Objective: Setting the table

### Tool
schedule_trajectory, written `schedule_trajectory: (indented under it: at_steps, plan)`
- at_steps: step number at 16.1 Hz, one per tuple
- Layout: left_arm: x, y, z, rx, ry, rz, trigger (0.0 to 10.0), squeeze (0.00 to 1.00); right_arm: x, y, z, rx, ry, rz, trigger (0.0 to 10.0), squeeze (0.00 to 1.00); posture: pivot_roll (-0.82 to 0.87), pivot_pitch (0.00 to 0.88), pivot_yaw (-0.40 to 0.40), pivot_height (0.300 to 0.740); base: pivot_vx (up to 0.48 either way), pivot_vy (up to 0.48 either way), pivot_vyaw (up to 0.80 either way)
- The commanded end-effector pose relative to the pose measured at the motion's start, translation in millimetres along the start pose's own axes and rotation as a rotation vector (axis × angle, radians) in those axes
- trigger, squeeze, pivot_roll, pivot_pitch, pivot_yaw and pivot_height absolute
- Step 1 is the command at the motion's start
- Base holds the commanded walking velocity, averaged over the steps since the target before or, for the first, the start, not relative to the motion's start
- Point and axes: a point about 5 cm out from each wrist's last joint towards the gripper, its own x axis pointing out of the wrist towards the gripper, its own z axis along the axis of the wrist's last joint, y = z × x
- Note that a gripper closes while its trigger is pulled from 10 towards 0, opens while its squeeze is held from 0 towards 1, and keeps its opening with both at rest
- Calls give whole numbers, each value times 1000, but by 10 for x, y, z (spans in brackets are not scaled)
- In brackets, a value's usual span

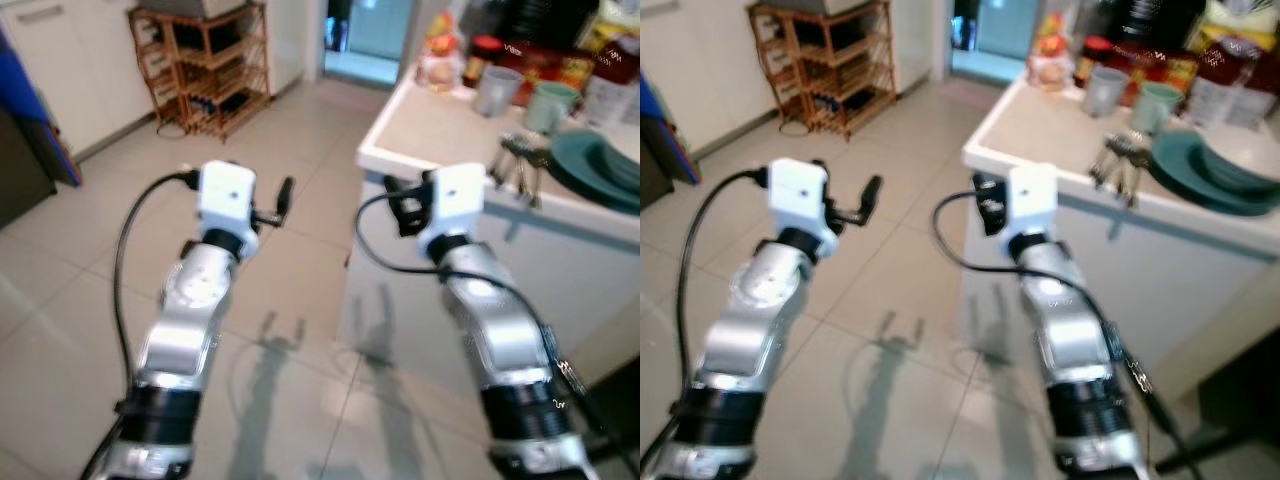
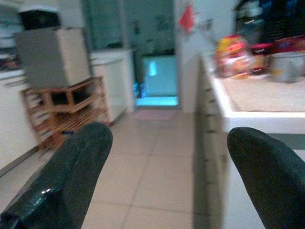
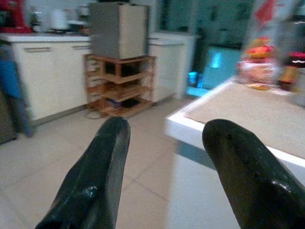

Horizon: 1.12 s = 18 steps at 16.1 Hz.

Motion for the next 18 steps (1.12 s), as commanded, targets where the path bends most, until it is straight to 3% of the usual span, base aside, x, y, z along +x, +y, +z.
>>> schedule_trajectory:
  at_steps: [1,6,7,11,14,18]
  plan:
    - [3,-16,32,10,-8,-6,10000,0,-12,-82,27,-15,-16,-30,10000,0,18,0,-46,740,390,0,0]
    - [-32,88,174,71,-43,5,10000,0,-44,-16,135,-7,-104,-34,10000,0,85,0,-63,740,392,0,0]
    - [-53,96,226,68,-58,13,10000,0,-49,-15,191,62,-131,-50,10000,0,97,0,-66,740,390,0,0]
    - [-78,79,373,121,-97,-12,10000,0,-91,-69,262,119,-164,-83,10000,0,114,0,-84,740,392,0,0]
    - [-66,34,535,116,-142,-34,10000,0,-168,-163,284,130,-161,-113,10000,0,107,0,-80,740,393,0,-788]
    - [-67,-31,527,126,-138,-73,10000,0,-263,-294,239,121,-123,-186,10000,0,93,0,-66,740,392,0,-788]
